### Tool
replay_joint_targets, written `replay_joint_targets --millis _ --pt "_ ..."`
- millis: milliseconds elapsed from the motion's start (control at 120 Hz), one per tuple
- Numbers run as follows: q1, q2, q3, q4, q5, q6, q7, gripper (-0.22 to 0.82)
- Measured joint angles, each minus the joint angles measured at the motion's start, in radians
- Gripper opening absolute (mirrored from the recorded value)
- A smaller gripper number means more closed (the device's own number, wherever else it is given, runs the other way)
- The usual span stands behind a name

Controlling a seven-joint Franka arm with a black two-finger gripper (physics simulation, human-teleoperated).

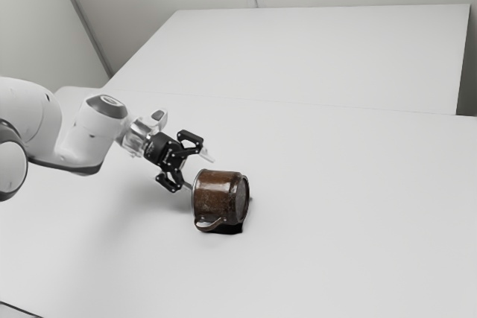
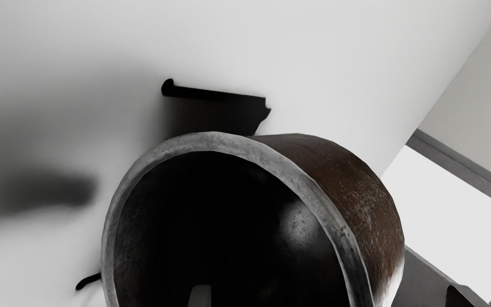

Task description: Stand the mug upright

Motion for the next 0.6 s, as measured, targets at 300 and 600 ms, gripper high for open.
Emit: replay_joint_targets --millis 300,600 --pt "-0.004 0.020 -0.013 -0.004 -0.076 0.020 0.038 0.60" --pt "-0.006 0.023 -0.014 0.000 -0.087 0.036 0.059 0.09"
